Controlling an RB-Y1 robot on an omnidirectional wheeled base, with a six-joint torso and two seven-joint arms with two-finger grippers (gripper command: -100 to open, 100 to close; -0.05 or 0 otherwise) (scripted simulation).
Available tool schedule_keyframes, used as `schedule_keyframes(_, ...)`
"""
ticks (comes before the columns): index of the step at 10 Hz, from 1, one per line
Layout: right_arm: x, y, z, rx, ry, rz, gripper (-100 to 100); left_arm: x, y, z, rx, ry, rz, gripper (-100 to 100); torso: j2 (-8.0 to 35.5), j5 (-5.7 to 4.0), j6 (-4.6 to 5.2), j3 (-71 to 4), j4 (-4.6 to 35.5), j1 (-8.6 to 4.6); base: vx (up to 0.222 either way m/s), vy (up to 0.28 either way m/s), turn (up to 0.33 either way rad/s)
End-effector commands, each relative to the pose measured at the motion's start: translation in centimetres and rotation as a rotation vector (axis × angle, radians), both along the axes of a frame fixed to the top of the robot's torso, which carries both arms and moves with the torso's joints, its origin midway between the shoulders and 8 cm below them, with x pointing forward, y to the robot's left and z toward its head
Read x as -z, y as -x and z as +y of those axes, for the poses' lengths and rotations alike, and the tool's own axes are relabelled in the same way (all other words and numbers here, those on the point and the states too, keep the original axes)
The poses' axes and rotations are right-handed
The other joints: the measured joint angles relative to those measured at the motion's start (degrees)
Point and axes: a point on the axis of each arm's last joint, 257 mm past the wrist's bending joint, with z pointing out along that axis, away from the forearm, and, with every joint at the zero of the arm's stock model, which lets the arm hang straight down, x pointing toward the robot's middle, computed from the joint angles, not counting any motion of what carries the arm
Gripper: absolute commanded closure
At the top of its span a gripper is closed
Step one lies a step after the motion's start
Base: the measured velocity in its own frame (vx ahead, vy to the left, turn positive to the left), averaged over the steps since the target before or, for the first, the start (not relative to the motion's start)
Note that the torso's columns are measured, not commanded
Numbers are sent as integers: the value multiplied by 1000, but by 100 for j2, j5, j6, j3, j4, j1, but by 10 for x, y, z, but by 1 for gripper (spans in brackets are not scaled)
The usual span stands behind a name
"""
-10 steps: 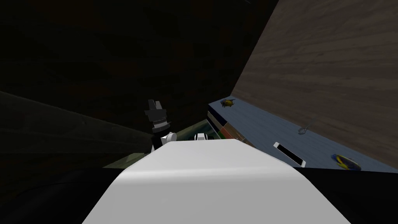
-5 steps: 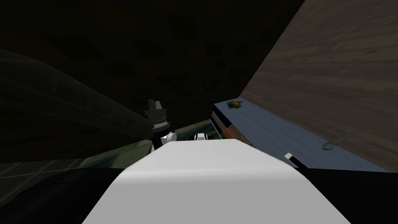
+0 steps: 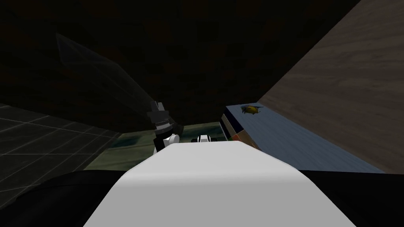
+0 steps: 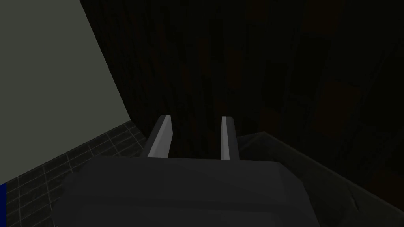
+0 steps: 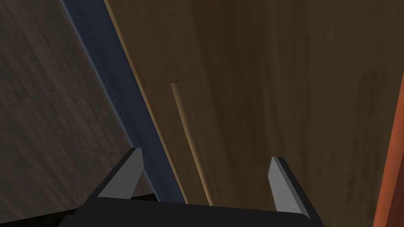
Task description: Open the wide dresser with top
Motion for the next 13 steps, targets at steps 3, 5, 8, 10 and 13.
schedule_keyframes(3, -3, 39, -11, 102, 5, 3, -100, 0, 0, 0, 0, 0, 0, 0, 0, 16, -18, -2, 7, 9, -51, 15, 248)
schedule_keyframes(5, -5, 16, -12, 38, 13, 1, 100, 0, 0, 0, -1, 0, 0, 0, -25, -25, -2, -3, -7, -20, 58, -25, -352)
schedule_keyframes(8, -2, -31, 8, -104, 7, 3, 100, 0, 0, 0, 0, 0, 0, 0, 6, -20, -7, 18, 2, -36, 86, -18, -355)
schedule_keyframes(10, -1, -55, 20, -175, 5, 3, 100, 0, 0, 0, 0, 0, 0, 0, 10, -25, -2, 18, 0, -26, 72, -19, -351)
schedule_keyframes(13, 0, -77, 34, -247, 4, 3, 100, 0, 0, 0, -1, 0, 0, 0, 3, -30, 5, 12, -3, -24, 70, -9, -346)
